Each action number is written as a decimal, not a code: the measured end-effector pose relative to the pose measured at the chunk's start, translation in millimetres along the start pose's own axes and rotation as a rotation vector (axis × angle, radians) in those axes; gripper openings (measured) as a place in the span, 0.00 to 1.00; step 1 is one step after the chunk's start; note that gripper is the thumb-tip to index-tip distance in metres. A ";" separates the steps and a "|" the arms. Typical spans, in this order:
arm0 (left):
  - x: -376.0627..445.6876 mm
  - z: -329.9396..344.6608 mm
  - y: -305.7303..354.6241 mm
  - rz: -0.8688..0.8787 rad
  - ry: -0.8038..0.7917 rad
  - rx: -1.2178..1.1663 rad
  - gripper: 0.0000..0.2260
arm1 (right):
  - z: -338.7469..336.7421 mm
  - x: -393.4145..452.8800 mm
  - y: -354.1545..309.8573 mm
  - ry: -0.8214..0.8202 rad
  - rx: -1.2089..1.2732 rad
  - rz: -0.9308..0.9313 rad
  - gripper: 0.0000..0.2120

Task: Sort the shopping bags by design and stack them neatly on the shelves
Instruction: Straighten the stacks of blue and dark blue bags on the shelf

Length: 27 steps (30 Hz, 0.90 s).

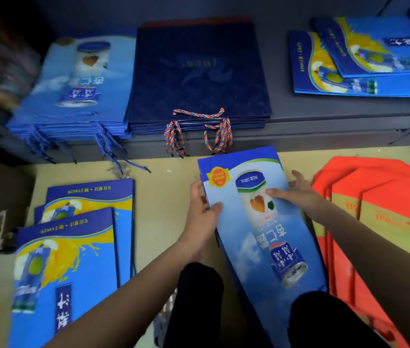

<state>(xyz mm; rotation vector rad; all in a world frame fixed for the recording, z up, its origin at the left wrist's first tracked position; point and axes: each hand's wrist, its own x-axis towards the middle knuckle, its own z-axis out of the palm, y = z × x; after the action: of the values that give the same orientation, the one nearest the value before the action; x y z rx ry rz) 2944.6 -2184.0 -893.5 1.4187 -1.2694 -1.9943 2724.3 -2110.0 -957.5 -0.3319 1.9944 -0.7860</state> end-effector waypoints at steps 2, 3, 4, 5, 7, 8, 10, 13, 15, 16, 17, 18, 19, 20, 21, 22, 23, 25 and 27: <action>-22.6 -12.7 4.8 0.078 -0.036 0.026 0.21 | -0.7 -12.8 -3.2 -0.030 0.008 -0.063 0.57; -29.5 -18.6 11.1 0.115 -0.050 0.018 0.21 | -1.6 -21.6 -8.0 -0.022 0.015 -0.113 0.51; -32.5 -22.9 20.8 0.158 -0.069 -0.004 0.19 | -4.5 -29.5 -14.6 0.001 0.033 -0.181 0.46; -31.1 -27.7 32.2 0.207 -0.088 -0.045 0.18 | -8.1 -39.4 -25.2 0.029 0.062 -0.262 0.41; -19.6 -40.0 62.9 0.329 -0.088 -0.100 0.18 | -15.8 -59.5 -57.4 0.077 0.083 -0.437 0.36; -11.0 -47.8 79.7 0.382 -0.071 -0.101 0.19 | -17.9 -69.1 -77.7 0.079 0.090 -0.513 0.34; 7.5 -64.5 110.7 0.425 -0.018 -0.107 0.20 | -16.0 -83.1 -120.1 0.037 0.125 -0.600 0.29; 29.3 -92.5 145.4 0.395 0.070 -0.143 0.18 | 4.0 -91.0 -164.4 -0.018 0.043 -0.668 0.31; 40.7 -116.2 164.1 0.368 0.106 -0.211 0.17 | 25.5 -89.2 -169.1 -0.097 0.043 -0.640 0.38; 45.4 -129.5 173.9 0.355 0.118 -0.243 0.16 | 38.1 -87.2 -165.5 -0.120 0.071 -0.610 0.39; 50.2 -142.2 183.6 0.343 0.132 -0.259 0.16 | 50.5 -85.1 -162.3 -0.122 0.116 -0.592 0.39; 54.9 -153.6 192.5 0.334 0.143 -0.265 0.14 | 60.9 -84.9 -162.3 -0.114 0.186 -0.572 0.36; 58.4 -162.5 199.8 0.333 0.153 -0.248 0.13 | 69.1 -83.3 -165.3 -0.106 0.268 -0.547 0.32; 61.0 -169.8 203.2 0.329 0.153 -0.209 0.11 | 77.2 -83.8 -171.6 -0.103 0.336 -0.520 0.28; 62.8 -174.6 202.7 0.315 0.138 -0.157 0.10 | 84.0 -83.3 -178.8 -0.104 0.386 -0.507 0.25; 64.1 -177.1 198.7 0.299 0.103 -0.106 0.10 | 89.9 -82.7 -187.4 -0.109 0.435 -0.496 0.23; 65.8 -179.4 191.3 0.279 0.068 -0.060 0.12 | 95.8 -81.1 -196.1 -0.109 0.477 -0.487 0.21; 67.2 -181.9 178.2 0.248 0.057 -0.005 0.15 | 105.5 -75.3 -214.3 -0.073 0.540 -0.467 0.20; 70.0 -184.0 176.7 0.270 0.142 0.059 0.14 | 110.6 -63.1 -233.3 -0.022 0.547 -0.489 0.19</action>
<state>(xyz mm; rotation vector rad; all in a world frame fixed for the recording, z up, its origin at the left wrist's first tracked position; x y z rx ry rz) 3046.5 -2409.1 -799.1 1.3112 -1.3843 -1.6625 2832.5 -2297.7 -803.7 -0.5024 1.6056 -1.5815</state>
